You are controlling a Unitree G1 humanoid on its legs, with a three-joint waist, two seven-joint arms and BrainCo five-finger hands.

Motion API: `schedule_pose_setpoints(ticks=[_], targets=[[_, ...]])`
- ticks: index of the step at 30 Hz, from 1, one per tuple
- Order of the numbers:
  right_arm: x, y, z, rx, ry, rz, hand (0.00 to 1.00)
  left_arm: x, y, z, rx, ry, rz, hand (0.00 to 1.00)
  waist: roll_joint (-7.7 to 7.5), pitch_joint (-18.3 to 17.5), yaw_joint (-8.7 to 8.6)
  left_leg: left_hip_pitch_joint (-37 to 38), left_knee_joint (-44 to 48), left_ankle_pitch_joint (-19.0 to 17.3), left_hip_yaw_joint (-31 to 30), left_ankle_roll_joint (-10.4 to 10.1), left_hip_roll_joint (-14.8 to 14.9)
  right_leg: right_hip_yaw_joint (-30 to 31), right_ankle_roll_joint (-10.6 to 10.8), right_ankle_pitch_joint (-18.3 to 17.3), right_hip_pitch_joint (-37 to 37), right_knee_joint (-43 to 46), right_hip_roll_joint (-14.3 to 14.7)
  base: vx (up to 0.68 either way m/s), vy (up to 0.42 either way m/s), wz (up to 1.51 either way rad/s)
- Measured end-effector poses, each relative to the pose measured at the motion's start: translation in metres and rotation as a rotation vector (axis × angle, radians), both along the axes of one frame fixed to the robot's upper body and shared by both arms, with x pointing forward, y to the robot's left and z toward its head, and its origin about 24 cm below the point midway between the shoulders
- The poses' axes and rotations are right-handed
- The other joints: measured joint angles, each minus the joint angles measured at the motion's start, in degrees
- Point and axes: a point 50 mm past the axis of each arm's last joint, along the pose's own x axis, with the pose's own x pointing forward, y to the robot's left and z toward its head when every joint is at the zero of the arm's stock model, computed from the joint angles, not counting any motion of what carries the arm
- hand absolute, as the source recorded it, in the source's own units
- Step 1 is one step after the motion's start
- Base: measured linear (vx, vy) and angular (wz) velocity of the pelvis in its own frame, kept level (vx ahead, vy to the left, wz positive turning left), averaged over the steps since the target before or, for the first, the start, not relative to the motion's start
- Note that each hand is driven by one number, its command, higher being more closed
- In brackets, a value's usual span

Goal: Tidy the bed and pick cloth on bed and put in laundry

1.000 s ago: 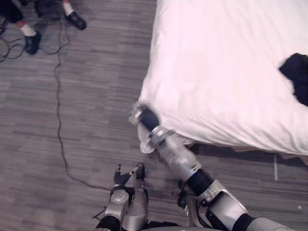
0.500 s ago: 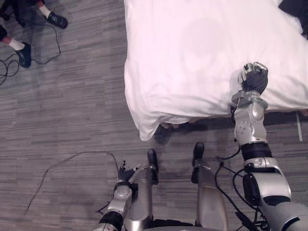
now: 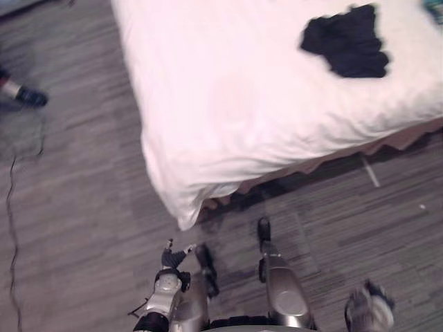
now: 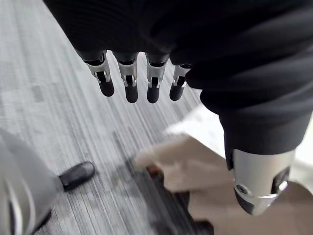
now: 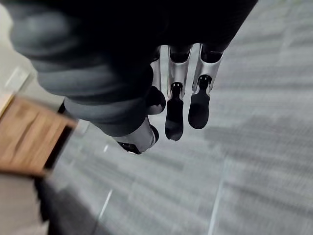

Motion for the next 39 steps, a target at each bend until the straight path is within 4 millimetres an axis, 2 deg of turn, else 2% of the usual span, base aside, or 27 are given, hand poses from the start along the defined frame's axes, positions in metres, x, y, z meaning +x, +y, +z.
schedule_pose_setpoints(ticks=[1,3,4,5,6,8,9,10,11,12,13,14,16,18,21,22,23,25,27,28,29,30,32,33,35,36,39], targets=[[-0.022,0.008,-0.008,0.030,0.064,0.009,0.00,0.003,-0.005,-0.001,0.014,0.013,-0.067,0.00,0.05,-0.6,-0.34,1.8,0.1,0.9,3.9,-0.2,1.7,-5.4,-2.6,-1.8,-0.1,1.1,-0.4,0.14,0.016,-1.25],[-0.034,0.021,-0.018,0.082,0.127,0.048,0.00,0.007,-0.009,-0.002,0.058,0.039,-0.175,0.00,0.21,-1.4,-1.76,3.9,0.3,1.2,9.6,0.1,4.0,-19.8,-7.3,-5.0,-0.3,4.6,-2.8,0.10,0.033,-1.41],[-0.037,0.037,-0.026,0.138,0.154,0.079,0.00,0.007,-0.011,-0.004,0.089,0.064,-0.233,0.00,0.48,-2.9,-2.59,5.3,0.4,0.5,13.2,-0.9,5.3,-31.7,-9.6,-6.6,-0.8,8.3,-5.4,0.21,0.065,-1.65],[-0.038,0.052,-0.032,0.183,0.185,0.137,0.00,0.006,-0.012,-0.005,0.112,0.076,-0.281,0.00,0.21,-4.2,-2.32,7.1,0.6,0.5,17.7,-2.1,5.7,-39.8,-10.4,-6.5,-0.8,10.8,-7.3,0.31,0.069,-2.24],[-0.032,0.064,-0.037,0.220,0.203,0.200,0.00,0.004,-0.014,-0.007,0.129,0.091,-0.310,0.00,0.16,-5.4,-2.29,8.9,0.8,0.1,22.3,-2.9,5.8,-45.4,-12.4,-2.2,-0.8,12.6,-8.4,0.30,0.028,-2.21],[-0.021,0.074,-0.039,0.235,0.203,0.286,0.00,0.007,-0.019,-0.008,0.140,0.102,-0.342,0.00,1.30,-5.7,-3.06,11.4,1.4,0.0,27.1,-3.6,6.6,-44.6,-12.6,-2.9,-2.1,14.6,-7.5,0.27,-0.064,-1.62],[-0.018,0.065,-0.036,0.198,0.211,0.339,0.00,0.014,-0.031,-0.005,0.131,0.081,-0.366,0.00,2.97,-6.0,-4.12,14.0,1.5,0.4,30.8,-4.2,7.1,-41.0,-11.9,-3.9,-2.4,15.2,-5.1,0.26,-0.104,-1.26],[-0.015,0.064,-0.036,0.189,0.210,0.362,0.00,0.016,-0.034,-0.004,0.128,0.075,-0.371,0.00,3.34,-6.2,-4.08,15.3,2.3,0.5,32.3,-4.3,7.4,-39.3,-11.8,-4.3,-2.4,15.3,-4.1,0.25,-0.120,-1.77],[-0.009,0.063,-0.034,0.172,0.208,0.417,0.00,0.018,-0.035,-0.003,0.135,0.074,-0.378,0.00,3.05,-6.4,-3.77,17.9,7.8,0.9,34.9,-5.0,8.9,-34.9,-11.2,-6.1,-2.0,17.0,-2.7,0.25,-0.113,-2.11],[-0.004,0.068,-0.034,0.166,0.210,0.489,0.00,0.015,-0.037,-0.005,0.139,0.079,-0.384,0.00,2.42,-7.3,-3.51,17.8,22.7,2.1,33.7,-3.2,14.0,-29.3,-11.2,-7.6,-1.3,17.9,-1.1,0.27,-0.108,-2.17],[-0.002,0.070,-0.034,0.164,0.211,0.520,0.00,0.014,-0.037,-0.005,0.138,0.078,-0.384,0.00,2.35,-7.3,-3.12,16.7,29.7,4.6,30.5,0.7,16.2,-27.1,-11.5,-7.8,-0.5,17.3,0.0,0.32,-0.079,-2.41],[0.007,0.068,-0.032,0.123,0.226,0.612,0.00,0.013,-0.036,-0.005,0.136,0.074,-0.379,0.00,1.99,-7.2,-2.00,9.7,45.2,3.6,17.3,7.6,18.4,-21.0,-12.1,-8.3,1.1,15.1,2.5,0.27,-0.016,-2.04],[0.023,0.069,-0.029,0.082,0.239,0.713,0.00,0.008,-0.037,-0.007,0.126,0.080,-0.373,0.00,2.39,-7.1,-0.30,0.1,55.4,-4.3,1.2,5.6,13.7,-13.4,-12.2,-8.5,3.1,13.3,4.9,0.23,0.088,-2.49],[0.023,0.069,-0.031,0.062,0.278,0.778,0.00,-0.006,-0.035,-0.015,0.117,0.116,-0.352,0.00,1.62,-6.5,2.21,-5.9,52.5,-8.1,-9.9,4.2,9.1,-7.9,-11.6,-8.7,8.0,11.2,6.6,0.26,0.204,-2.27],[0.018,0.066,-0.031,0.041,0.312,0.812,0.00,-0.016,-0.032,-0.018,0.087,0.111,-0.264,0.00,1.31,-6.6,4.46,-10.8,30.6,-7.4,-16.1,3.2,6.1,-2.9,-8.1,-9.1,11.1,9.0,6.6,0.24,0.235,-1.88],[0.017,0.063,-0.031,0.032,0.321,0.817,0.00,-0.015,-0.032,-0.017,0.078,0.102,-0.246,0.00,2.30,-7.1,4.70,-11.6,21.0,-5.0,-16.5,1.1,5.7,-1.6,-7.1,-9.1,11.2,8.2,7.0,0.22,0.298,-1.60],[0.009,0.055,-0.030,0.014,0.345,0.817,0.00,-0.021,-0.037,-0.019,0.061,0.110,-0.228,0.00,5.26,-8.3,5.49,-12.3,15.4,2.9,-18.6,2.4,5.3,0.5,-5.0,-8.9,12.0,7.2,9.0,0.27,0.337,-1.54],[-0.006,0.061,-0.034,0.036,0.378,0.826,0.00,-0.024,-0.030,-0.021,0.072,0.120,-0.217,0.00,2.64,-9.3,4.93,-11.9,15.9,0.4,-16.9,4.2,2.6,2.2,-2.5,-9.3,14.9,3.7,6.2,0.37,0.353,-0.29],[-0.023,0.070,-0.039,0.082,0.405,0.817,0.00,-0.027,-0.032,-0.022,0.064,0.119,-0.219,0.00,0.57,-9.6,4.71,-11.4,15.9,-2.0,-17.0,7.5,-2.1,1.5,0.1,-15.2,15.2,7.0,1.4,0.34,0.298,0.71],[-0.032,0.073,-0.040,0.101,0.417,0.805,0.00,-0.030,-0.029,-0.023,0.072,0.126,-0.216,0.00,-0.90,-9.7,4.78,-9.6,14.5,-2.6,-17.1,7.4,-4.7,1.1,1.6,-16.3,14.0,14.3,-0.9,0.45,0.270,0.77],[-0.029,0.079,-0.041,0.110,0.399,0.790,0.00,-0.031,-0.022,-0.024,0.093,0.134,-0.206,0.00,-2.21,-9.1,4.24,-5.6,11.7,-3.6,-19.5,8.2,-8.5,2.5,0.5,-16.6,5.8,37.3,-3.7,0.45,0.236,0.87],[-0.025,0.079,-0.040,0.102,0.385,0.793,0.00,-0.034,-0.017,-0.026,0.098,0.149,-0.209,0.00,-1.85,-8.8,3.51,-2.3,10.1,-3.8,-21.9,8.8,-8.9,2.6,-0.3,-14.5,0.3,49.1,-3.0,0.39,0.166,0.75],[-0.023,0.080,-0.039,0.099,0.373,0.796,0.00,-0.036,-0.016,-0.027,0.100,0.162,-0.216,0.00,-1.76,-8.6,2.46,0.5,9.0,-4.3,-24.0,9.4,-7.7,0.8,-0.2,-16.8,-2.7,53.1,-1.2,0.42,0.017,0.63],[-0.021,0.084,-0.039,0.102,0.360,0.800,0.00,-0.037,-0.017,-0.029,0.106,0.177,-0.223,0.00,-2.60,-8.5,2.17,2.9,8.1,-5.2,-25.4,9.8,-7.2,-1.7,-0.6,-19.0,-4.4,50.6,-0.6,0.56,-0.104,0.72],[-0.016,0.082,-0.038,0.091,0.349,0.804,0.00,-0.039,-0.015,-0.031,0.122,0.201,-0.235,0.00,-2.16,-8.5,1.57,5.9,6.4,-6.9,-27.0,9.3,-6.1,-4.6,-1.8,-18.8,-6.0,35.8,0.0,0.53,-0.171,0.60],[-0.008,0.079,-0.035,0.073,0.335,0.804,0.00,-0.041,-0.011,-0.031,0.135,0.209,-0.239,0.00,-1.25,-8.0,1.01,7.9,4.6,-8.8,-27.3,8.1,-4.8,-7.1,-2.6,-14.1,-6.1,18.3,-0.5,0.50,-0.203,0.36],[-0.005,0.078,-0.035,0.067,0.332,0.801,0.00,-0.045,-0.006,-0.033,0.139,0.227,-0.216,0.00,-0.84,-7.8,0.84,13.0,2.0,-12.1,-26.3,6.5,-3.6,-12.5,-3.4,-7.1,-6.3,9.4,-2.6,0.59,-0.253,0.04]])
